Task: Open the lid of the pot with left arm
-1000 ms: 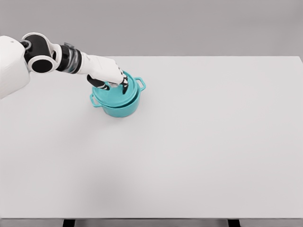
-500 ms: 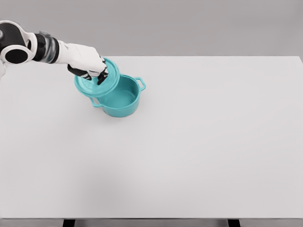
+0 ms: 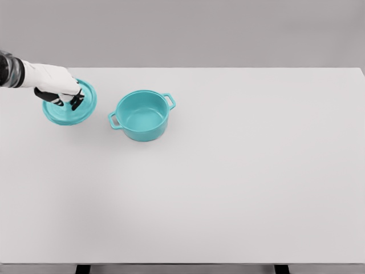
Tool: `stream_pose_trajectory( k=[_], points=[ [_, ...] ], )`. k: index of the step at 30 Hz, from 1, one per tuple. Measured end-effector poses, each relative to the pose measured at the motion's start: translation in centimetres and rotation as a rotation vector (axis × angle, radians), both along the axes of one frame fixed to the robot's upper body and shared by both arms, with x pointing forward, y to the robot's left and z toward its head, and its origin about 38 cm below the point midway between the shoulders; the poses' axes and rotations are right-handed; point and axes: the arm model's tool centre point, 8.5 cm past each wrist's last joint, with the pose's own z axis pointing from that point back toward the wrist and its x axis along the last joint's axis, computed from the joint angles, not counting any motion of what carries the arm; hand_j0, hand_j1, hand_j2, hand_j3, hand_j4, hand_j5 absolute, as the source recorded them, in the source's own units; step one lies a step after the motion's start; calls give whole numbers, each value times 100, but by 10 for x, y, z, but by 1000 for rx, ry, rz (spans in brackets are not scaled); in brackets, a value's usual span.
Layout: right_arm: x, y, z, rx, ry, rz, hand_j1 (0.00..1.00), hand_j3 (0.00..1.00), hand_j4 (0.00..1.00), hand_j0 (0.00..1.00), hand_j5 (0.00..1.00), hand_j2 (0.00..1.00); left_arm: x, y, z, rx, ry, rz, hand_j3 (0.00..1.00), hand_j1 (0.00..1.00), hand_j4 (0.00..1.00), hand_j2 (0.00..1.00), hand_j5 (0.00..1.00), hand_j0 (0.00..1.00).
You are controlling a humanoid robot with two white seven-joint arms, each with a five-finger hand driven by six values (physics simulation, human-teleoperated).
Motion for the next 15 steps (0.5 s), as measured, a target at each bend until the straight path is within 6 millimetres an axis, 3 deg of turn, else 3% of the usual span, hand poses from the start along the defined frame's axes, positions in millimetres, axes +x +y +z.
stream_pose_trajectory(
  k=[2, 4, 6, 7, 15],
  points=[
    [0, 0, 0, 0, 0, 0, 100, 100, 100, 100, 100, 100, 5, 0, -11, 11, 15, 17, 43, 43, 43, 43, 43, 43],
    [0, 0, 0, 0, 0, 0, 100, 100, 100, 100, 100, 100, 8, 1, -21, 18, 31, 36, 54, 54, 54, 54, 54, 54],
    [0, 0, 0, 0, 0, 0, 100, 100, 100, 100, 100, 100, 10, 2, -23, 20, 33, 46, 82, 82, 82, 82, 82, 82],
    [0, 0, 0, 0, 0, 0, 100, 100, 100, 100, 100, 100, 11, 2, -24, 21, 34, 49, 89, 89, 89, 89, 89, 89],
    [0, 0, 0, 0, 0, 0, 100, 100, 100, 100, 100, 100, 13, 6, -21, 20, 29, 67, 100, 100, 100, 100, 100, 100]
  ],
)
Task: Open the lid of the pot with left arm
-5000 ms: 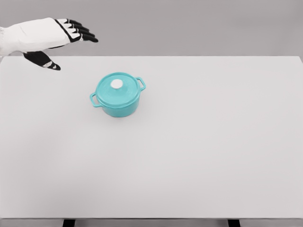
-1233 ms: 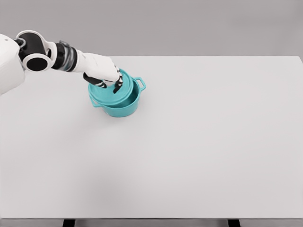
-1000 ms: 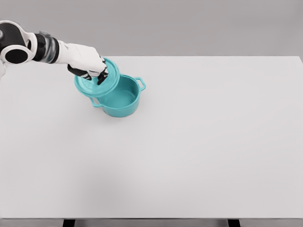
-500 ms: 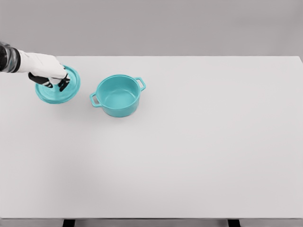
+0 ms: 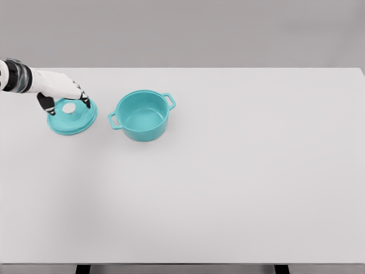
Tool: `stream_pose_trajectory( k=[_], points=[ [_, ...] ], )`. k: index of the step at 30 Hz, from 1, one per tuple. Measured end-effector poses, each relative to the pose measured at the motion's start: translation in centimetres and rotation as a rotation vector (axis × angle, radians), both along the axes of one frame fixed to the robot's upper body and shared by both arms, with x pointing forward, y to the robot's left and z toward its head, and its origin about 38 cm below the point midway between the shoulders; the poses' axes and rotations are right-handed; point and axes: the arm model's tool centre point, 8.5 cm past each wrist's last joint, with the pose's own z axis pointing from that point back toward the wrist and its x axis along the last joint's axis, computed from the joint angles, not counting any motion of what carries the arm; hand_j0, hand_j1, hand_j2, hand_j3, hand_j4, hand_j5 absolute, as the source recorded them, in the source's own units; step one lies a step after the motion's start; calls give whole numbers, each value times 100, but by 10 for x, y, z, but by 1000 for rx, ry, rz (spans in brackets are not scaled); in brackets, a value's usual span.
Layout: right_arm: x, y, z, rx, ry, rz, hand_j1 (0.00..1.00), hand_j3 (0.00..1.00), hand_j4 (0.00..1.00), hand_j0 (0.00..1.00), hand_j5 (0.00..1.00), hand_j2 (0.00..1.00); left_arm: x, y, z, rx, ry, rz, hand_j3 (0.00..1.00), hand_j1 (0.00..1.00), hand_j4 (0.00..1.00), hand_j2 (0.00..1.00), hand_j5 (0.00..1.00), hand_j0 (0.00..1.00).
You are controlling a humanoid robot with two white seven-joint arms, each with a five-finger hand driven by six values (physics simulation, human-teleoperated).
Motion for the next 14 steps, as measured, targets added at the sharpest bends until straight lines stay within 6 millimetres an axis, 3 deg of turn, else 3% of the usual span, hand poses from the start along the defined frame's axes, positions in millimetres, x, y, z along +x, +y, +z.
stream_pose_trajectory(
  k=[2, 5, 8, 14],
  points=[
    [0, 0, 0, 0, 0, 0, 100, 100, 100, 100, 100, 100, -1, 10, 10, -17, -18, 18, 100, 100, 100, 100, 100, 100],
    [0, 0, 0, 0, 0, 0, 100, 100, 100, 100, 100, 100, -12, 44, 26, -102, -23, 87, 100, 100, 100, 100, 100, 100],
    [0, 0, 0, 0, 0, 0, 100, 100, 100, 100, 100, 100, -28, 74, 14, -169, 15, 160, 100, 100, 100, 100, 100, 100],
    [0, 0, 0, 0, 0, 0, 100, 100, 100, 100, 100, 100, -31, 90, 30, -223, -15, 205, 100, 100, 100, 100, 100, 100]
  ],
)
